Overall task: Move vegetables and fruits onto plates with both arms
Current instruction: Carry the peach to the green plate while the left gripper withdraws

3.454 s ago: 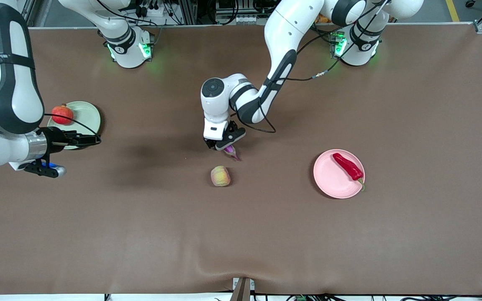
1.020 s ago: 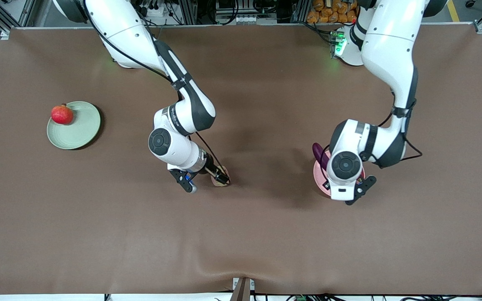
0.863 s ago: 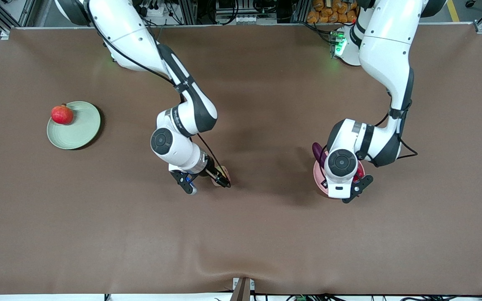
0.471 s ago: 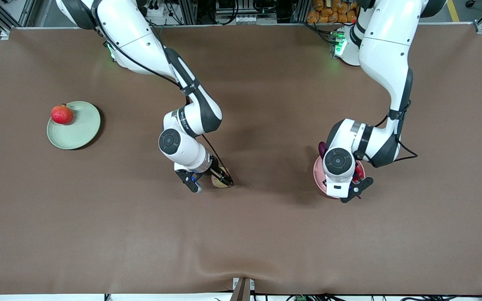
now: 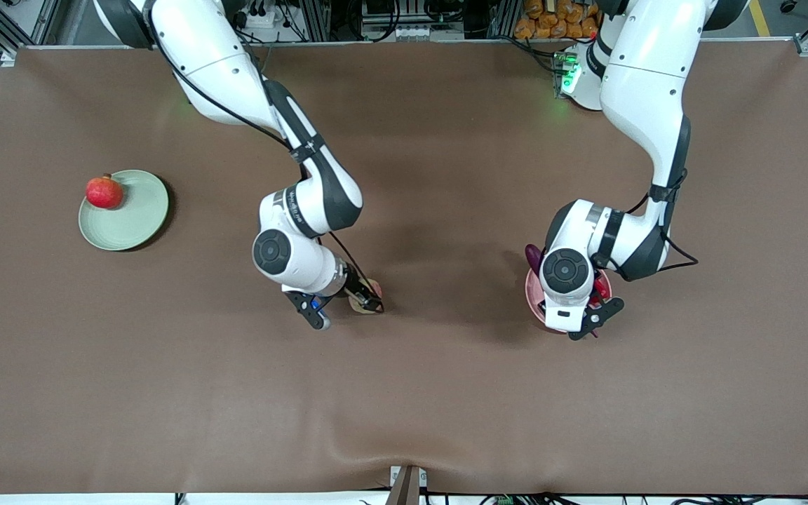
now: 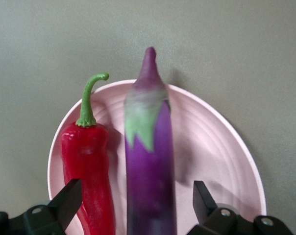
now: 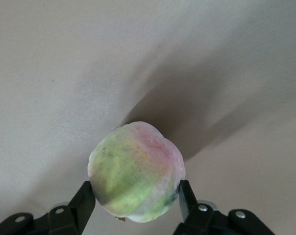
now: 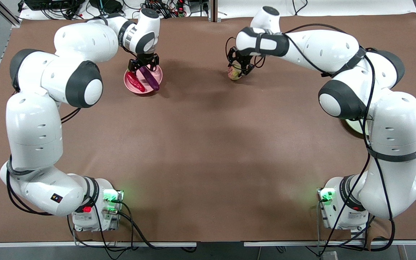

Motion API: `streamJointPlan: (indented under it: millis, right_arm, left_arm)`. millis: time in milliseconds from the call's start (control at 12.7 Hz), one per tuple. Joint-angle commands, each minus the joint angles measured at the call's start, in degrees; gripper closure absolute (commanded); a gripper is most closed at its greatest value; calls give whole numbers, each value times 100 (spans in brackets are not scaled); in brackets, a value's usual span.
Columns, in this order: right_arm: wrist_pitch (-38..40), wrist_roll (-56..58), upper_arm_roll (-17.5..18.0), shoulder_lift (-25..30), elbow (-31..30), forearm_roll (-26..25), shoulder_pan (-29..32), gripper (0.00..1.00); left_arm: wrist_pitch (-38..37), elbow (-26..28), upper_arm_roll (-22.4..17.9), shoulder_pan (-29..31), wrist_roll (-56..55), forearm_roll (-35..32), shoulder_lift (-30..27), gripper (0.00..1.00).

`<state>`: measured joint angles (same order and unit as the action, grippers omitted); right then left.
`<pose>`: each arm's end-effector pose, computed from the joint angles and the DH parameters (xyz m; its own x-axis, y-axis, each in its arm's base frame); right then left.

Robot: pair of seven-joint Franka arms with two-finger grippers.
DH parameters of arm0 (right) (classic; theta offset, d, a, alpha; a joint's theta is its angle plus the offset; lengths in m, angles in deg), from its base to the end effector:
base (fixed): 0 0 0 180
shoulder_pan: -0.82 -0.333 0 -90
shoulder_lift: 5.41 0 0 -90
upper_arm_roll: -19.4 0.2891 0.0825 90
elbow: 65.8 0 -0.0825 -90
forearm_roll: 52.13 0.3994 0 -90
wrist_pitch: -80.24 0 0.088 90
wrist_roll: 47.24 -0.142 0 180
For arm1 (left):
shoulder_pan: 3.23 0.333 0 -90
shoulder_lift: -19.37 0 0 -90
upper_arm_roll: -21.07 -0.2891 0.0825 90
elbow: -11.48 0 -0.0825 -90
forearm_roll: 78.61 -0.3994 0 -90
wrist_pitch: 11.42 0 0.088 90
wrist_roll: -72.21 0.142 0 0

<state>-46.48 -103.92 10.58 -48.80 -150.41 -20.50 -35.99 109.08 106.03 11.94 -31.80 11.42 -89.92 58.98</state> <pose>0.6096 0.3748 0.1705 0.6826 -0.6667 -0.2993 -0.7218 -0.6792 -0.1331 0.6142 -0.2038 0.1330 0.8432 0.5301 0.0894 0.5271 -0.7823 -0.3319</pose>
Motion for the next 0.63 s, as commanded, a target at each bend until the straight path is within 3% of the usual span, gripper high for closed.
streamJointPlan:
  millis: [0,235,549]
  right_arm:
    - [989,-54,-234,103,454,28,69,100]
    - [1611,25,-585,207,507,-60,69,100]
    - [3642,1489,-1682,769,421,-297,139,100]
  left_arm:
    - [-1,2,8,97,380,-117,-268,0]
    - [-141,28,25,352,1513,-55,-690,0]
    - [-764,55,25,597,3796,85,-954,0]
